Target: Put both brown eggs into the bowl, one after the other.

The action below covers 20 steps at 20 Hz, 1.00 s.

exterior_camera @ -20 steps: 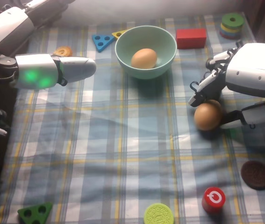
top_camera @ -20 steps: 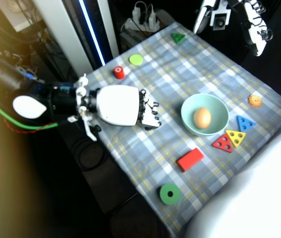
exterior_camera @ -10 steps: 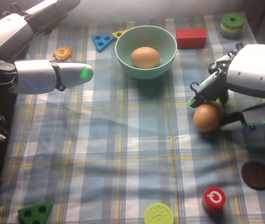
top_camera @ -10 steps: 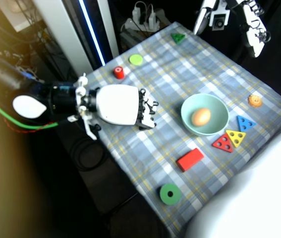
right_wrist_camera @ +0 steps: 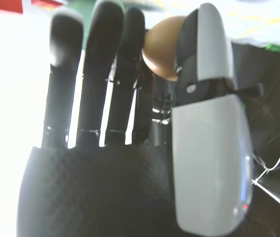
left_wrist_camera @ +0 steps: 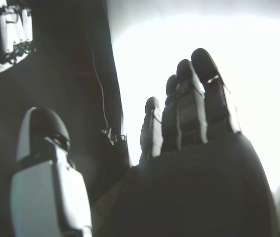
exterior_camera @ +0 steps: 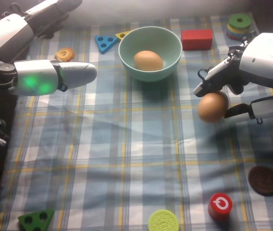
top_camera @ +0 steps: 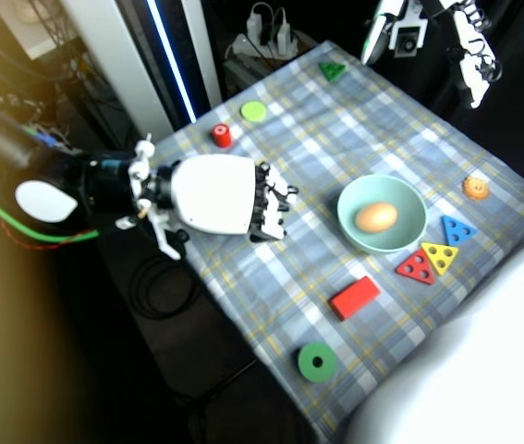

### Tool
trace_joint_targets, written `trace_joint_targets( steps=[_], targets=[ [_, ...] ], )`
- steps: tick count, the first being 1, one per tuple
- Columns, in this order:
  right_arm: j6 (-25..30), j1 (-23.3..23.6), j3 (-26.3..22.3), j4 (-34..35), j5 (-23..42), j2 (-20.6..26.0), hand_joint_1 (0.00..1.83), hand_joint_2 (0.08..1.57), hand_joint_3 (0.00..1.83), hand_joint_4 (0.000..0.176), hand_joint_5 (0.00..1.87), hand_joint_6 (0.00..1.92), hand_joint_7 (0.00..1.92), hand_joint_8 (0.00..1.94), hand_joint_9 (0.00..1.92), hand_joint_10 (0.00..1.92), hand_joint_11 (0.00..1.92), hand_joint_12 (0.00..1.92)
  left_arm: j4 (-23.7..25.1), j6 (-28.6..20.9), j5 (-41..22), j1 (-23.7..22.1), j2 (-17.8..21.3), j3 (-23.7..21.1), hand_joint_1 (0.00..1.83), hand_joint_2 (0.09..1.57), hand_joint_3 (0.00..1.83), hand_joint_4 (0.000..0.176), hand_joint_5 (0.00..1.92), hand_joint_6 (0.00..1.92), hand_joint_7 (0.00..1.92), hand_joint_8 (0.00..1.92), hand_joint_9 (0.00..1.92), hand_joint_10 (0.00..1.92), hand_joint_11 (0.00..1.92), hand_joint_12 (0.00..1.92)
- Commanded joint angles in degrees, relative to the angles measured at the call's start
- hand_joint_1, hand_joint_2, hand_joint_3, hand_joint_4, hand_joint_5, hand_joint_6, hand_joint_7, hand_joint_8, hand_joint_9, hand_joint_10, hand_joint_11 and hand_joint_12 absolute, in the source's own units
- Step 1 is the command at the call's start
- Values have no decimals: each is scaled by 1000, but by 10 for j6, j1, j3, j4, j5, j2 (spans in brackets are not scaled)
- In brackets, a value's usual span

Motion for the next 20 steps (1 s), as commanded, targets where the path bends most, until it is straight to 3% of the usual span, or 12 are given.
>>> trace_joint_targets(
  steps=[1, 2, 4, 5, 7, 8, 9, 11, 12, 17, 19, 20],
  targets=[
    [1, 4, 0, 27, 71, 4, 1298, 1031, 0, 0, 1213, 348, 1198, 875, 1152, 942, 957, 1360, 6, -6, -68, -1, 1, 3, 591, 963, 3, 176, 126, 3, 157, 0, 260, 0, 0, 904],
    [0, 4, 0, 35, 82, 4, 1301, 1018, 1, 0, 1231, 336, 1244, 782, 1188, 845, 964, 1304, 6, -7, -68, 0, 1, 3, 577, 964, 2, 176, 117, 2, 147, 1, 254, 0, 0, 867],
    [-9, 4, 0, 53, 98, 4, 1287, 1062, 1, 0, 1238, 248, 1077, 1112, 991, 1313, 795, 1693, 4, -8, -67, 2, 1, 4, 553, 967, 2, 176, 99, 0, 142, 0, 250, 0, 0, 858],
    [-22, 4, 0, 66, 106, 4, 1231, 1004, 1, 0, 1307, 338, 1028, 1325, 934, 1760, 908, 1875, 3, -9, -67, 3, 1, 4, 555, 970, 3, 176, 91, 0, 143, 0, 250, 0, 0, 856],
    [-41, 19, 4, 82, 112, 4, 1258, 1085, 2, 0, 1228, 343, 929, 1350, 784, 1538, 597, 1846, 3, -11, -66, 4, -1, 6, 577, 969, 0, 176, 94, 2, 144, 2, 228, 0, 0, 784],
    [-50, 29, 6, 88, 112, 3, 1268, 1092, 0, 0, 1241, 289, 927, 1326, 816, 1430, 652, 1750, 3, -12, -65, 4, -2, 7, 566, 974, 1, 176, 96, 1, 142, 1, 223, 0, 0, 754],
    [-63, 42, 16, 100, 111, -6, 1271, 1051, 0, 0, 1183, 485, 1111, 964, 1023, 1076, 873, 1387, 3, -13, -63, 4, -4, 9, 572, 974, 0, 176, 86, 2, 133, 2, 206, 3, 0, 686],
    [-68, 69, 40, 114, 100, -27, 1284, 1067, 0, 0, 1209, 312, 1060, 1138, 1017, 1564, 957, 1738, 5, -15, -58, 2, -7, 12, 595, 969, 0, 176, 93, 3, 138, 2, 202, 1, 0, 609],
    [-82, 96, 58, 119, 77, -46, 1285, 1057, 0, 0, 1274, 198, 1070, 1116, 988, 1567, 873, 1769, 6, -16, -56, 1, -9, 14, 600, 967, 0, 176, 95, 2, 139, 1, 199, 0, 0, 585],
    [-111, 164, 111, 107, -14, -102, 1206, 1016, 1, 0, 1218, 567, 1186, 1025, 1233, 1322, 1166, 1537, 18, -24, -45, -9, -18, 24, 679, 940, 0, 176, 126, 3, 180, 4, 257, 9, 0, 732],
    [-112, 173, 125, 95, -38, -120, 1297, 1015, 0, 0, 1163, 519, 1280, 698, 1279, 889, 1165, 1275, 21, -25, -41, -12, -22, 27, 689, 925, 0, 176, 136, 1, 201, 2, 284, 7, 0, 749],
    [-115, 175, 128, 89, -45, -126, 1295, 1033, 3, 0, 1158, 456, 1212, 858, 1260, 1013, 1149, 1392, 22, -26, -40, -12, -23, 28, 677, 927, 0, 176, 144, 4, 205, 3, 288, 7, 0, 744]
  ],
)
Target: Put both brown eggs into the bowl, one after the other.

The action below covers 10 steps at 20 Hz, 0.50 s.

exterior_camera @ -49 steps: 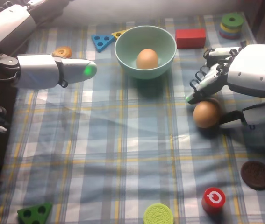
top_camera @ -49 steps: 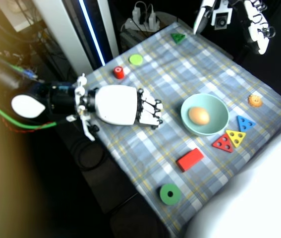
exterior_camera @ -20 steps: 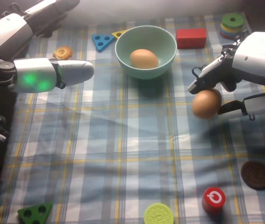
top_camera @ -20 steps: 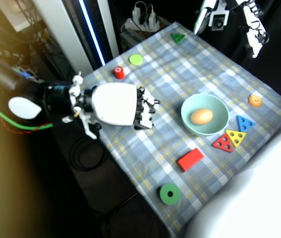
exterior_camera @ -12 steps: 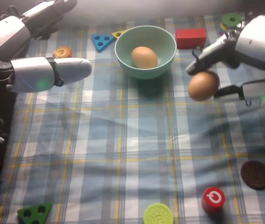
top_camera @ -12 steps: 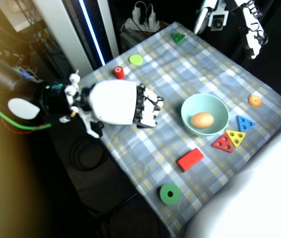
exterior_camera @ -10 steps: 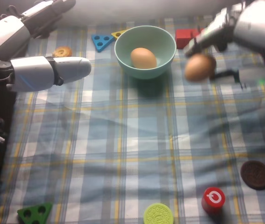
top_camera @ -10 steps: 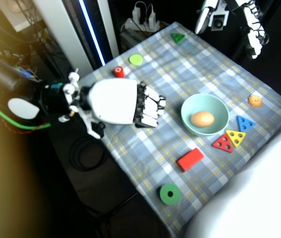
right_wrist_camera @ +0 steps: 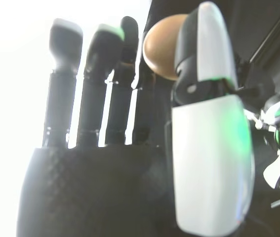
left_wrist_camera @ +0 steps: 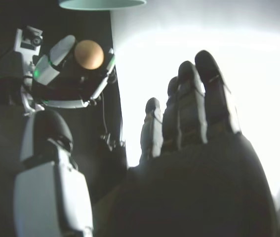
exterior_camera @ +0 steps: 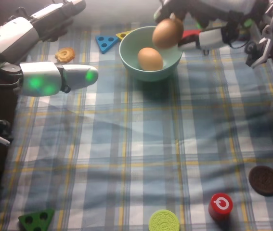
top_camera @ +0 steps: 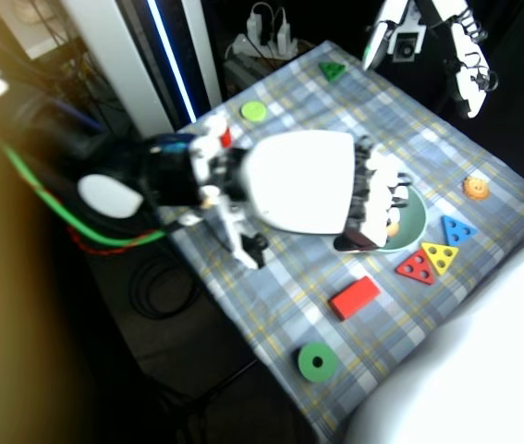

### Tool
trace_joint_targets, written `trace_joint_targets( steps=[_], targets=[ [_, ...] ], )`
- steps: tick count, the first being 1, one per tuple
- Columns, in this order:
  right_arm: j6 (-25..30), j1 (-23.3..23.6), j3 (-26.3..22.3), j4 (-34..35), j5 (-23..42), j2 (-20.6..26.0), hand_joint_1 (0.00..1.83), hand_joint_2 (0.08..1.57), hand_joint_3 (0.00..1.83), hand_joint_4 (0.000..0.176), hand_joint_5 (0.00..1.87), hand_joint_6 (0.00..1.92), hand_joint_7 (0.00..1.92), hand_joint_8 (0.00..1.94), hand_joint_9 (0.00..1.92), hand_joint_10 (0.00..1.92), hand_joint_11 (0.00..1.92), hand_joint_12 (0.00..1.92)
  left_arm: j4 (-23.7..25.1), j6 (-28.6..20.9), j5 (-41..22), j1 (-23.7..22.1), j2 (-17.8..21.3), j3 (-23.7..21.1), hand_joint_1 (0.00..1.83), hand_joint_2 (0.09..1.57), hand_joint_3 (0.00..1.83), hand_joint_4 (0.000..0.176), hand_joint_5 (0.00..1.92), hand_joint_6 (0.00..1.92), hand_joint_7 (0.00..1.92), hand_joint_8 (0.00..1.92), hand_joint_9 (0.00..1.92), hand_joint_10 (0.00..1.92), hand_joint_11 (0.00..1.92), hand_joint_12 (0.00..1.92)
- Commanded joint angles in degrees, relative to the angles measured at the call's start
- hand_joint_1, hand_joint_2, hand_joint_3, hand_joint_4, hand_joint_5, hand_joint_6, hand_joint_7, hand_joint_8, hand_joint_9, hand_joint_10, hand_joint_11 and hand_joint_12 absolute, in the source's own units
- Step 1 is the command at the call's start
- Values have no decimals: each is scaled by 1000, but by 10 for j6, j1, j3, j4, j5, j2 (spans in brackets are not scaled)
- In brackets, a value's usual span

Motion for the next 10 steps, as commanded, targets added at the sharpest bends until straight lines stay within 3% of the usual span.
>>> trace_joint_targets(
  steps=[1, 2, 3, 4, 5, 9, 10],
  targets=[
    [-4, 14, 2, 9, 56, 0, 1288, 1051, 2, 0, 1085, 562, 1186, 886, 1163, 1101, 1047, 1537, 11, -7, -66, -9, -4, 2, 673, 931, 1, 176, 137, 1, 207, 2, 288, 4, 0, 717],
    [-4, 16, 2, 2, 52, -2, 1283, 1056, 4, 0, 995, 778, 1225, 744, 1074, 808, 898, 1402, 11, -7, -66, -9, -4, 2, 666, 935, 3, 176, 123, 0, 201, 0, 286, 3, 0, 710],
    [-4, 19, 2, -3, 49, -3, 1175, 997, 0, 0, 830, 289, 1008, 314, 916, 469, 669, 1237, 11, -8, -66, -9, -4, 2, 701, 931, 0, 176, 127, 3, 200, 0, 287, 2, 0, 705],
    [-5, 20, 2, -6, 44, -4, 1110, 964, 0, 0, 718, 71, 814, 90, 763, 240, 435, 1179, 11, -9, -66, -9, -4, 2, 718, 933, 0, 176, 141, 4, 196, 0, 287, 2, 0, 738],
    [-8, 22, 2, -8, 38, -4, 1060, 956, 0, 0, 635, 13, 701, 17, 695, 116, 339, 1155, 11, -16, -66, -9, -5, 4, 689, 938, 2, 176, 148, 5, 200, 2, 289, 2, 0, 750],
    [-12, 23, 3, -8, 32, -4, 1026, 954, 0, 0, 478, 0, 602, 0, 605, 16, 144, 1166, 11, -25, -66, -6, -5, 5, 675, 935, 0, 176, 172, 1, 220, 2, 316, 5, 0, 877],
    [-12, 23, 2, -8, 32, -3, 1019, 975, 2, 17, 386, 0, 545, 0, 551, 2, 67, 1211, 11, -25, -66, -6, -5, 4, 678, 938, 1, 176, 173, 1, 218, 0, 313, 2, 0, 869]
  ],
)
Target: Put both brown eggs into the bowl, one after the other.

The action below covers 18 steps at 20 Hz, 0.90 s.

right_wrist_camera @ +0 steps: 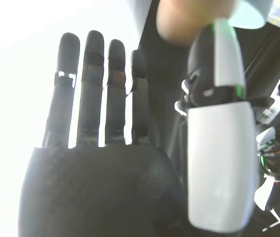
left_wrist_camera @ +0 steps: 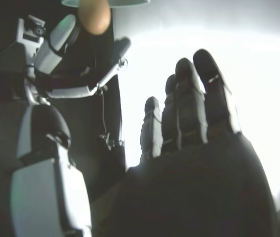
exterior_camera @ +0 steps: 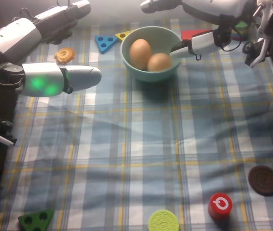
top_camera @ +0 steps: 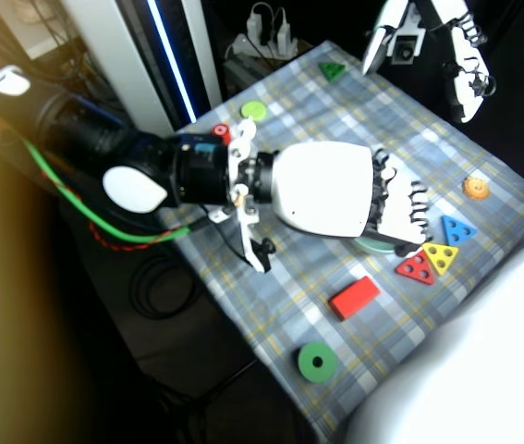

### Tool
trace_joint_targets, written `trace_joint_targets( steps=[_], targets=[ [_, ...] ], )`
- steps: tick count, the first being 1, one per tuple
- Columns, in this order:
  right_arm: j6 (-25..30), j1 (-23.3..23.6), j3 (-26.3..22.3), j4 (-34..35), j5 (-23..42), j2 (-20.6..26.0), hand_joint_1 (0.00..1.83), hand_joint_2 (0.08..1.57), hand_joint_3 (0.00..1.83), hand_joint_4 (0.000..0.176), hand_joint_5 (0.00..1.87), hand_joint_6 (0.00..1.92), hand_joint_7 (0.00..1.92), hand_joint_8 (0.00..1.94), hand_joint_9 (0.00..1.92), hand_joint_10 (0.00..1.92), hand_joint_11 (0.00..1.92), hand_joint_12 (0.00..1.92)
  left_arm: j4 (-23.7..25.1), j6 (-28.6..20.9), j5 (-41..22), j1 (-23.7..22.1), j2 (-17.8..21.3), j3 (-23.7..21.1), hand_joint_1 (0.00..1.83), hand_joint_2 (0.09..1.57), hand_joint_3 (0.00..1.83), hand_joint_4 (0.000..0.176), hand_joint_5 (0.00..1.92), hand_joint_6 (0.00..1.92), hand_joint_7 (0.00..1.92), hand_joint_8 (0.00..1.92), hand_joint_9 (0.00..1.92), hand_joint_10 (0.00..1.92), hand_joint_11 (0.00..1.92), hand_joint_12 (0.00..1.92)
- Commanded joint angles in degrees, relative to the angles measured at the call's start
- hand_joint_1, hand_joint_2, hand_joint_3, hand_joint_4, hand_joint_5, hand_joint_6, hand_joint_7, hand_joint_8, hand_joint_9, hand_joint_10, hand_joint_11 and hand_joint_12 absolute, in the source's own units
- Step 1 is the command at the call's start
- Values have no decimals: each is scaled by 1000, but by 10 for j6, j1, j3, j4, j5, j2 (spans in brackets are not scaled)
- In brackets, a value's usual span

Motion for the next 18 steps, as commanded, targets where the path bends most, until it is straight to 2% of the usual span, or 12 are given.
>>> trace_joint_targets(
  steps=[1, 3, 4, 5, 8, 9, 10, 11, 12, 14, 15, 18],
  targets=[
    [-1, 9, -2, 14, 64, 3, 1010, 988, 2, 21, 326, 0, 517, 0, 523, 0, 21, 1241, 6, -7, -69, -5, -1, 2, 661, 938, 0, 176, 174, 1, 214, 0, 309, 1, 0, 865],
    [-1, 9, -15, 17, 77, 18, 1066, 990, 0, 40, 290, 0, 488, 1, 480, 0, 0, 1196, 7, -16, -74, -3, 0, 1, 669, 936, 0, 176, 171, 0, 215, 0, 310, 1, 0, 864],
    [-1, 9, -26, 21, 89, 33, 1080, 983, 0, 41, 290, 1, 487, 1, 470, 1, 0, 1166, 12, -33, -81, 0, 2, 1, 673, 932, 0, 176, 176, 3, 216, 1, 312, 1, 0, 866],
    [-1, 9, -28, 22, 92, 37, 1060, 979, 0, 29, 314, 9, 503, 7, 477, 5, 0, 1162, 13, -38, -83, 0, 3, 1, 681, 927, 0, 176, 177, 2, 221, 2, 306, 3, 0, 907],
    [-1, -2, -64, 43, 152, 95, 1086, 1028, 8, 42, 322, 2, 446, 0, 370, 1, 0, 991, 32, -128, -126, 20, 19, 1, 741, 939, 4, 175, 209, 6, 243, 4, 297, 1, 0, 940],
    [-1, -9, -71, 49, 163, 106, 1078, 1023, 4, 37, 339, 9, 453, 5, 379, 7, 0, 983, 35, -144, -133, 24, 23, 2, 705, 953, 5, 137, 239, 8, 261, 5, 299, 1, 0, 902],
    [-1, -23, -82, 58, 186, 120, 1101, 1011, 0, 26, 362, 10, 441, 3, 383, 7, 0, 1061, 39, -163, -142, 29, 26, 2, 675, 960, 3, 126, 250, 5, 264, 3, 287, 0, 0, 869],
    [-1, -53, -104, 79, 223, 145, 1085, 1003, 0, 39, 399, 11, 428, 2, 405, 11, 0, 1170, 45, -191, -153, 38, 31, 1, 636, 956, 1, 128, 250, 3, 260, 0, 278, 0, 0, 864],
    [-1, -95, -126, 102, 259, 168, 1003, 1009, 1, 69, 418, 10, 503, 21, 428, 15, 0, 1135, 51, -217, -166, 47, 34, 1, 617, 955, 0, 133, 247, 1, 270, 2, 282, 1, 0, 897],
    [-1, -162, -158, 142, 318, 201, 993, 1029, 4, 81, 445, 7, 538, 14, 436, 9, 0, 1055, 58, -265, -190, 67, 40, 2, 621, 962, 1, 134, 228, 1, 227, 2, 220, 3, 0, 761],
    [-1, -185, -167, 156, 336, 210, 978, 1048, 6, 79, 473, 10, 572, 17, 467, 16, 0, 1083, 60, -287, -205, 77, 44, 1, 691, 961, 0, 86, 263, 7, 236, 4, 213, 2, 0, 716],
    [3, -248, -194, 181, 382, 231, 1017, 1099, 9, 39, 490, 3, 561, 2, 468, 8, 0, 1029, 56, -363, -274, 130, 59, -3, 872, 929, 0, 82, 288, 3, 226, 0, 184, 0, 0, 544]
  ],
)
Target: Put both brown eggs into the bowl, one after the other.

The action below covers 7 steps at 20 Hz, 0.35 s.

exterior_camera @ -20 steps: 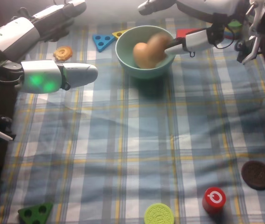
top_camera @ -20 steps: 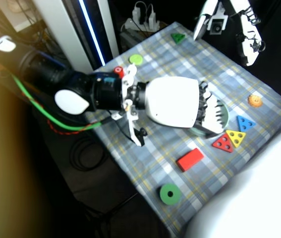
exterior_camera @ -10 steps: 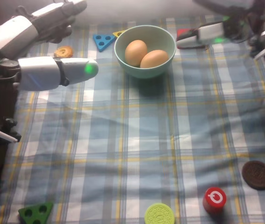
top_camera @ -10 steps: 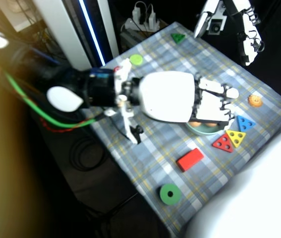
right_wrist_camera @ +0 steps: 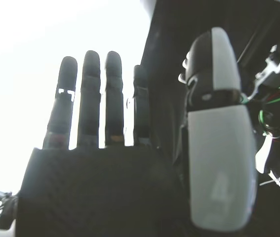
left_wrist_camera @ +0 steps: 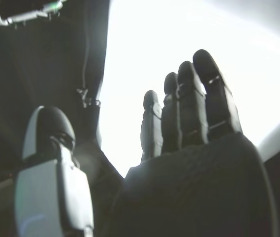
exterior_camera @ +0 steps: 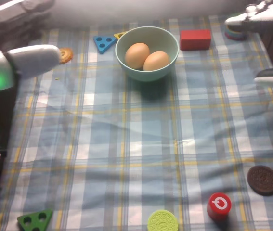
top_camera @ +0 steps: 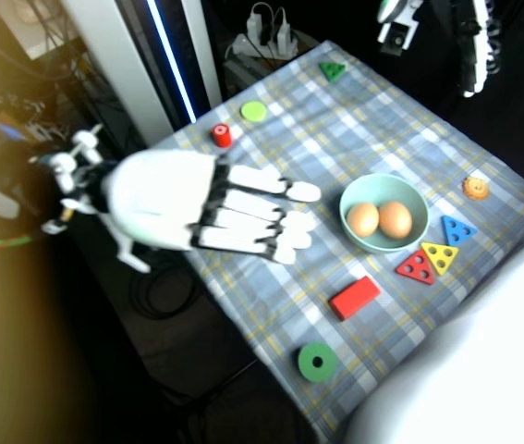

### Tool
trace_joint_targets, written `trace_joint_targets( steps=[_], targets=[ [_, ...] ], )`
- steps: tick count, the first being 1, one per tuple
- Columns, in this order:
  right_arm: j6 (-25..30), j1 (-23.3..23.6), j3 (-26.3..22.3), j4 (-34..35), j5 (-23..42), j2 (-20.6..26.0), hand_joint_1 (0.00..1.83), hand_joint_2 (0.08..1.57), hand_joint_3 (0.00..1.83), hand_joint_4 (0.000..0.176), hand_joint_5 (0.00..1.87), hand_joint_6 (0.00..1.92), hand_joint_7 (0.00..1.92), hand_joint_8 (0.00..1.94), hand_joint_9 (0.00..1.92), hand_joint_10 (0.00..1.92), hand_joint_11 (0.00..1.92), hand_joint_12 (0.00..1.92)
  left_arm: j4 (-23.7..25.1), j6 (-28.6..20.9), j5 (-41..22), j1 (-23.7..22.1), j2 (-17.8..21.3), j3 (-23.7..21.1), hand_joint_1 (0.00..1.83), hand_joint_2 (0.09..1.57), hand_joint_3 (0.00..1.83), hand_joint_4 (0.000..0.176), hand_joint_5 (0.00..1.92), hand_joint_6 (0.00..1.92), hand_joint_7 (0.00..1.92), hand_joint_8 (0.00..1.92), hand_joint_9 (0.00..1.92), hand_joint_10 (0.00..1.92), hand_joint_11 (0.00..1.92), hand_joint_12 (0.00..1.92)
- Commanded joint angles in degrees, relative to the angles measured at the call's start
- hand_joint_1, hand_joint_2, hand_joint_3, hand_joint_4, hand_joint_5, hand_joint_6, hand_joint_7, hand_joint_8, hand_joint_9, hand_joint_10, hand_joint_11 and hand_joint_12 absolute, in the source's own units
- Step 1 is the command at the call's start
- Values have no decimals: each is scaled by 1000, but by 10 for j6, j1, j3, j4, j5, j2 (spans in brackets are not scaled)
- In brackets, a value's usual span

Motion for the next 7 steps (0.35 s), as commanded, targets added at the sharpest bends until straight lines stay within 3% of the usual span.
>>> trace_joint_targets(
  steps=[1, 3, 4, 5, 7],
  targets=[
    [4, -4, -6, 14, 97, 4, 1029, 1134, 6, 39, 472, 2, 559, 1, 496, 11, 11, 1004, -8, -24, -106, 6, 4, -1, 919, 921, 0, 80, 286, 1, 229, 1, 196, 4, 0, 575],
    [4, -41, -22, 34, 133, 6, 1043, 1177, 4, 0, 476, 1, 553, 0, 542, 13, 68, 967, -15, -76, -156, 44, 4, -1, 915, 934, 1, 83, 261, 5, 225, 6, 174, 7, 0, 479],
    [4, -59, -29, 47, 149, 6, 1055, 1176, 0, 0, 508, 11, 571, 6, 581, 22, 116, 978, -18, -96, -178, 57, 3, -2, 785, 942, 3, 139, 214, 0, 215, 1, 177, 5, 0, 522],
    [5, -74, -35, 58, 163, 6, 1056, 1182, 2, 0, 519, 13, 579, 8, 603, 27, 157, 993, -20, -117, -200, 66, 1, -1, 735, 954, 4, 166, 164, 0, 179, 0, 168, 1, 0, 487],
    [13, -106, -48, 73, 197, 6, 1010, 1234, 11, 0, 531, 1, 615, 5, 668, 25, 198, 1010, -18, -150, -231, 77, -5, 3, 658, 961, 3, 149, 70, 0, 135, 2, 188, 4, 0, 472]
  ],
)
